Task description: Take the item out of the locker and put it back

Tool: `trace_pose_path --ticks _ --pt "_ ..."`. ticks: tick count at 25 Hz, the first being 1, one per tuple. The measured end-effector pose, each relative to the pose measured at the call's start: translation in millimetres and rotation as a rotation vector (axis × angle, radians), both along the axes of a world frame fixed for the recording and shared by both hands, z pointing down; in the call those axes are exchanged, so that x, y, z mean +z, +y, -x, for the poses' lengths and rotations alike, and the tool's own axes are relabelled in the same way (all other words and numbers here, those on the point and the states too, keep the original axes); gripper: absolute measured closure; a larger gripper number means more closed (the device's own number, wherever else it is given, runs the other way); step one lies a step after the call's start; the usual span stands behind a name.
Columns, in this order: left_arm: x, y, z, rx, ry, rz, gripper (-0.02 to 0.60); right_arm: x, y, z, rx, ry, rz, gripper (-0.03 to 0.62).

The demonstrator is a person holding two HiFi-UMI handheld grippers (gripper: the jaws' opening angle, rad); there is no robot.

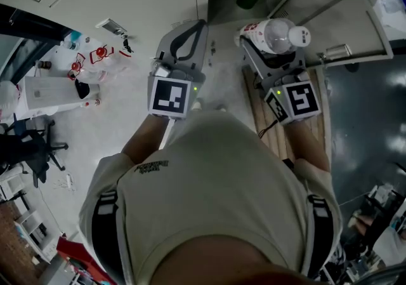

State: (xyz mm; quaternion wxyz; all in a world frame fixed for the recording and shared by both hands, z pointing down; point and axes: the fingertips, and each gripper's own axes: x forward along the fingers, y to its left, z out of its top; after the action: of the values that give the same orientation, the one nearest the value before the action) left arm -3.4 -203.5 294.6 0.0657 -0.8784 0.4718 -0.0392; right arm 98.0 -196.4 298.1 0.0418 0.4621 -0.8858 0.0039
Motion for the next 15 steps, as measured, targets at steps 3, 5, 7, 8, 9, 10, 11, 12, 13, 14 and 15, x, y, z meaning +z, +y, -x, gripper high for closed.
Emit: trace_pose_path --ticks 3,5,7,8,9,10,11,12,13,14,15 --pt "-2 -8 -1 0.001 0.009 -0.01 0.568 -3 -16 -1 0.017 0.028 -0.023 0.286" --pt "-3 -15 -1 -0.005 0.007 -0.014 0.568 -5 -27 2 0.012 0.03 -0.031 0.286" --pt "-2 -23 -3 -0.003 0.008 -0.016 0.568 -4 -39 7 0.004 0.035 -0.032 0.286" --pt "-1 -26 -4 0.0 0.008 -0.018 0.568 -2 -45 9 0.002 0.04 -0.027 0.286" --pt "0 -29 -5 0.002 0.007 -0.02 0.568 1 -52 12 0.003 0.051 -0.018 0.287" --pt "1 -32 -5 0.003 0.005 -0.02 0.568 4 -59 15 0.003 0.064 -0.01 0.287" --pt "3 -35 -6 0.002 0.001 -0.02 0.568 7 -65 18 0.003 0.076 -0.001 0.287" --pt "5 -38 -6 0.0 -0.001 -0.019 0.568 10 -71 20 0.003 0.083 0.008 0.287" --pt "6 -40 -6 -0.001 -0.003 -0.017 0.568 13 -77 23 0.003 0.087 0.017 0.287" --pt "8 -43 -7 -0.003 -0.004 -0.015 0.568 16 -83 24 0.003 0.09 0.027 0.287" --pt "10 -45 -8 -0.005 -0.006 -0.015 0.568 20 -88 26 0.002 0.091 0.039 0.287"
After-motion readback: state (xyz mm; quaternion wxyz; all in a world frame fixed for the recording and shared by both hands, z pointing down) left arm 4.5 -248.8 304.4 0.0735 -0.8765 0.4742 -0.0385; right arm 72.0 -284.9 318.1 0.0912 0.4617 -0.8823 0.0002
